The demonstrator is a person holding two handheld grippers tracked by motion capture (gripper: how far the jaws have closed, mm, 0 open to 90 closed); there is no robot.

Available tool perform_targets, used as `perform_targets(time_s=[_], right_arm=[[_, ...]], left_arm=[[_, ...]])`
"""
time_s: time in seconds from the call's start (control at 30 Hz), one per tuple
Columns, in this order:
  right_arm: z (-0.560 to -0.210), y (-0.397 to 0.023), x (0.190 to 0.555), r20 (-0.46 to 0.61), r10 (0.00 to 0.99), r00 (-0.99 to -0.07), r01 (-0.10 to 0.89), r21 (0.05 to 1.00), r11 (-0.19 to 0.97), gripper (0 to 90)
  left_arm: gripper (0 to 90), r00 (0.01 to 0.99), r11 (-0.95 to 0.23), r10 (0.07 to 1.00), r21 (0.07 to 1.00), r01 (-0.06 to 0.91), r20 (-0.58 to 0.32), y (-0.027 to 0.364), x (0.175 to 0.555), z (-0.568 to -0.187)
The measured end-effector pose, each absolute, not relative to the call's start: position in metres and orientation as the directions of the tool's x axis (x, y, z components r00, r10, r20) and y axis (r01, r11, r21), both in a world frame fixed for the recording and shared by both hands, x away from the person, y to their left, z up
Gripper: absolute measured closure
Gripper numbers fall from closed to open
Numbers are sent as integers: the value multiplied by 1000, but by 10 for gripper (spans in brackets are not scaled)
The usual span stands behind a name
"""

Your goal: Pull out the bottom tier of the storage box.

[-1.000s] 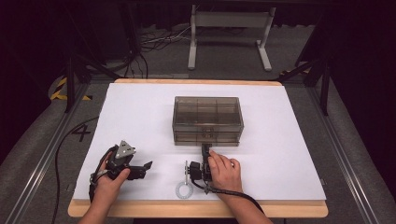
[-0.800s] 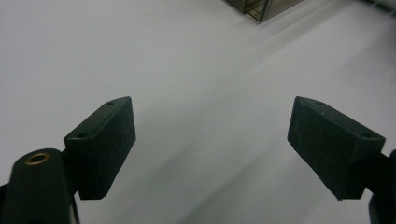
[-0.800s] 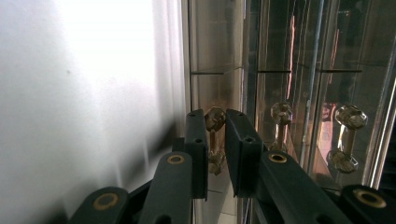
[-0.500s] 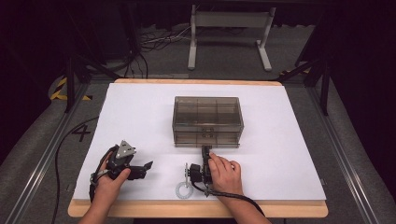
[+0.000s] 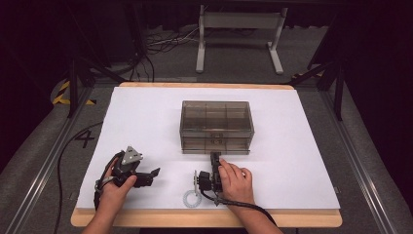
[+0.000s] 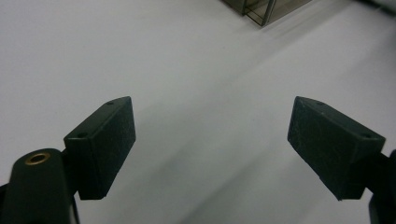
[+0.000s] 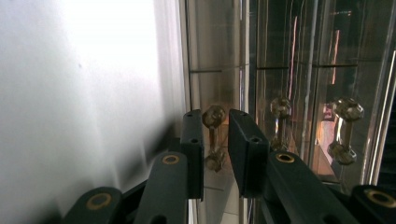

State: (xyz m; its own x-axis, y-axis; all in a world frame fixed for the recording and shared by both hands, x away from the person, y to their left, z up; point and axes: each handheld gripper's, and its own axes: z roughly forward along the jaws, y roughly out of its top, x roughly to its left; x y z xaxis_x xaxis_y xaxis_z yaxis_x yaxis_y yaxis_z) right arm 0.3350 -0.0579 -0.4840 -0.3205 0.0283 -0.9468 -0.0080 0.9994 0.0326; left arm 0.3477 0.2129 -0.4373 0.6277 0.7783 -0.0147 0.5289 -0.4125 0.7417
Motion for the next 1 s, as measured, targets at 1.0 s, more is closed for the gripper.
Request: perform_targets(time_s=[1.0], right_arm=[[-467,-107,323,-945,91,-313,54,78,996,748]], left_arm=[[160,630,-416,776,738,532,-16,208,356,-437]])
